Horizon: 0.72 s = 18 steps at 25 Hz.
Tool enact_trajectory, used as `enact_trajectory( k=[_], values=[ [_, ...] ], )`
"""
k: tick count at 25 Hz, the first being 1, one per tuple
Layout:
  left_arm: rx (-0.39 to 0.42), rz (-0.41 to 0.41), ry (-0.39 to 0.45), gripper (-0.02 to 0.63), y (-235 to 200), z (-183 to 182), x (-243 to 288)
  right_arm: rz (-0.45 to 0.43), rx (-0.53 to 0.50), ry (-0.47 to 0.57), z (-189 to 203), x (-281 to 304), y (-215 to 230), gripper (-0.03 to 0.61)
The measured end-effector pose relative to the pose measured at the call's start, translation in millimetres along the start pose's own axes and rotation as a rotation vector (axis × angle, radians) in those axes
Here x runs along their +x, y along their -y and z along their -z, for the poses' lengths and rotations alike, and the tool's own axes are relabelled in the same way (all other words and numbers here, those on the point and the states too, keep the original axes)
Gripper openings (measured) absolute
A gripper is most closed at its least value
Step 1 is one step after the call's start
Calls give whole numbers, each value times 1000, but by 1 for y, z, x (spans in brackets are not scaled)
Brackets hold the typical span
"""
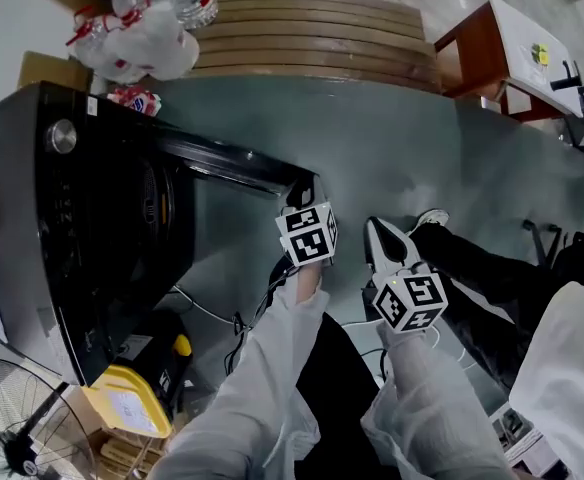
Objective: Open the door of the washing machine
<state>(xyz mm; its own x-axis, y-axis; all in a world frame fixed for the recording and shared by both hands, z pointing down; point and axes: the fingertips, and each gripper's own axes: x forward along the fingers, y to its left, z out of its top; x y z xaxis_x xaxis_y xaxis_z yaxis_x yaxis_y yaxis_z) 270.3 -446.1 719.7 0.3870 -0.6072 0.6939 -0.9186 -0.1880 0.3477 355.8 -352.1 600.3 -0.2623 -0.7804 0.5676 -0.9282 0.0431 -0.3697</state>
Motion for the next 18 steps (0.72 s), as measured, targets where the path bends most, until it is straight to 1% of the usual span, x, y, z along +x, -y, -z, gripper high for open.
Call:
enact_trajectory(
  k=[5,8,10,11,13,16,17,18],
  values=[
    [39,23,0,69,10,-21,25,14,15,0,-10,13,14,8],
    [35,50,-6,52,16,-32,37,19,15,-2,-17,19,22,8],
    [41,52,-18,40,18,-37,44,22,14,-1,-21,22,26,9],
    [57,43,-24,8,18,-39,46,22,14,0,-24,23,27,8],
    [88,30,-27,8,17,-42,50,21,12,3,-28,25,29,8],
    [102,33,-24,9,18,-47,54,19,9,6,-32,27,31,8],
    [113,38,-23,20,20,-49,54,18,9,7,-33,27,32,8],
    [129,46,-22,45,21,-51,53,17,8,10,-33,26,32,8]
  ],
)
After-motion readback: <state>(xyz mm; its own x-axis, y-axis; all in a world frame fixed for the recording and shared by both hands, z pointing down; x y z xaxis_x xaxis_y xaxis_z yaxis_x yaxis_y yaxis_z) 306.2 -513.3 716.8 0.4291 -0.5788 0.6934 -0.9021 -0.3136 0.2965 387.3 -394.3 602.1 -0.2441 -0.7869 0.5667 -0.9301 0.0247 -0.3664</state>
